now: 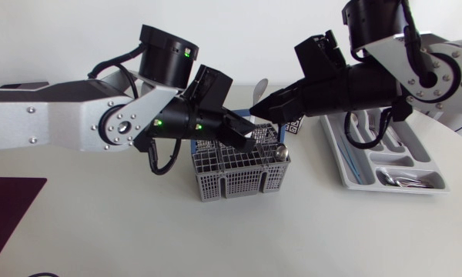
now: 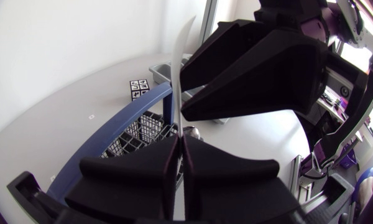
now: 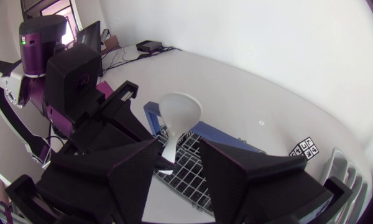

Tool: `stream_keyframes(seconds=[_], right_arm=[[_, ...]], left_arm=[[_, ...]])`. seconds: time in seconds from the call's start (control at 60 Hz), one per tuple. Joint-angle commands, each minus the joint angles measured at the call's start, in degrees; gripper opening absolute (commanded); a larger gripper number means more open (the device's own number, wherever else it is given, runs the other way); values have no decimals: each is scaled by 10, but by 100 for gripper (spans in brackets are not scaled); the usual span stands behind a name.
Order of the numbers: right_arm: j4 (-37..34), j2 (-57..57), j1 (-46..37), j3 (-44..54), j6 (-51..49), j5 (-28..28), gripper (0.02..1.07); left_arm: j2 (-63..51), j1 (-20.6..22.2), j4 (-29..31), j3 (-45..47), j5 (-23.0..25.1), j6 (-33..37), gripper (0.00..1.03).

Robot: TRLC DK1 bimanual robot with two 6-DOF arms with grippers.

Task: Transfer all utensils from the basket to the drawer tray.

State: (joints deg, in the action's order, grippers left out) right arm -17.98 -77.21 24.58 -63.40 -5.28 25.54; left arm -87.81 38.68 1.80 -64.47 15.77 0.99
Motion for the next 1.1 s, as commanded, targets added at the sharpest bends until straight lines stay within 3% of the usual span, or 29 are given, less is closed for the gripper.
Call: stream_keyframes(seconds=[0.0, 0.217, 0.45, 0.667, 0.783, 0.933, 1.017, 1.083], right_arm=[[8, -14, -4, -14, 19, 3, 50], [17, -26, 1, -16, 25, 3, 37], [22, -27, 2, -17, 25, 3, 10], [22, -28, 2, -16, 23, 8, 8], [21, -27, -1, -11, 23, 11, 8], [15, -14, -24, -1, 21, 27, 8], [5, 0, -45, 12, 7, 39, 8], [-7, 11, -66, 23, -10, 49, 8]], left_arm=[[-10, -4, -4, -20, 5, -21, 3], [-12, -4, -6, -22, 6, -28, 3], [-13, -3, -6, -22, 8, -30, 3], [-10, 0, -7, -22, 8, -29, 4], [-7, 1, -7, -22, 8, -28, 23], [11, 3, 0, -22, 8, -23, 69], [25, 3, 1, -17, 5, -11, 84], [34, 3, 0, -13, 1, 0, 88]])
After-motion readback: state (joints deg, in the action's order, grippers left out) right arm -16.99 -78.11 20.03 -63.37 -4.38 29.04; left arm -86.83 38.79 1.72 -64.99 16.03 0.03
